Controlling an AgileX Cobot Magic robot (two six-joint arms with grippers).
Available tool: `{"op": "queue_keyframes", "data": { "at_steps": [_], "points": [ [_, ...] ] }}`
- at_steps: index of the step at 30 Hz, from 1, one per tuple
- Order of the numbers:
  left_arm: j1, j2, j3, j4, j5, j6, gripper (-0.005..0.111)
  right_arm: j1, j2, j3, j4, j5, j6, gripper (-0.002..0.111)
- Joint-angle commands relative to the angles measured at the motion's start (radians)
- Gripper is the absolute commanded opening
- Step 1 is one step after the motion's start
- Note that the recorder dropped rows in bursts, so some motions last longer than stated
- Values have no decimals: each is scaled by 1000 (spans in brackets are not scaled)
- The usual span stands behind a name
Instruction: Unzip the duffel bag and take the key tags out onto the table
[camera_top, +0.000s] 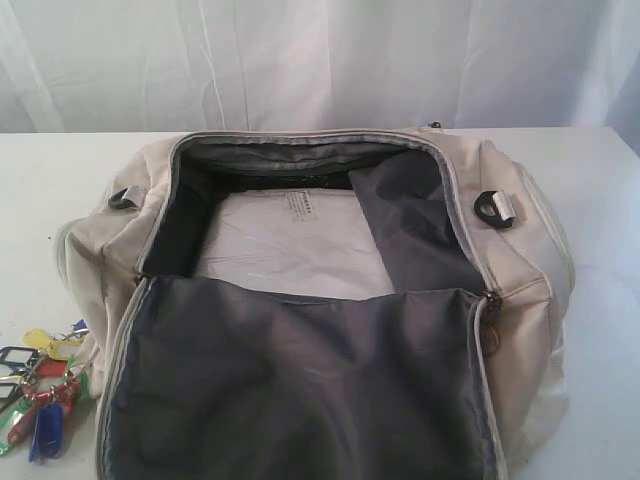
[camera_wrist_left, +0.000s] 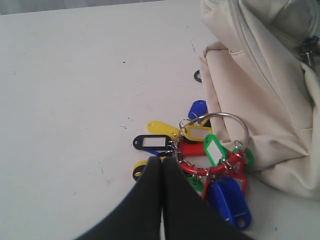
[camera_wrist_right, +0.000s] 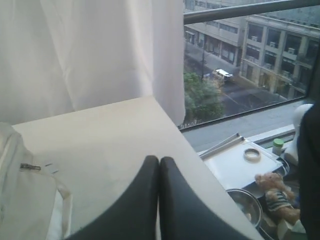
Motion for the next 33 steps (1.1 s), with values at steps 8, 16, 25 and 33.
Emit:
{"op": "queue_keyframes", "data": {
  "at_steps": [8, 16, 25, 33],
  "points": [
    [3, -5, 5, -9, -3, -9, 0, -150, -29, 122, 0, -93, 83, 0],
    [3, -5, 5, -9, -3, -9, 0, -150, -29, 122, 0, -93, 83, 0],
    [3, -5, 5, -9, -3, -9, 0, -151, -29, 171, 24, -113, 83, 0],
    [3, -5, 5, -9, -3, -9, 0, -151, -29, 316, 507, -152, 84, 0]
  ]
}}
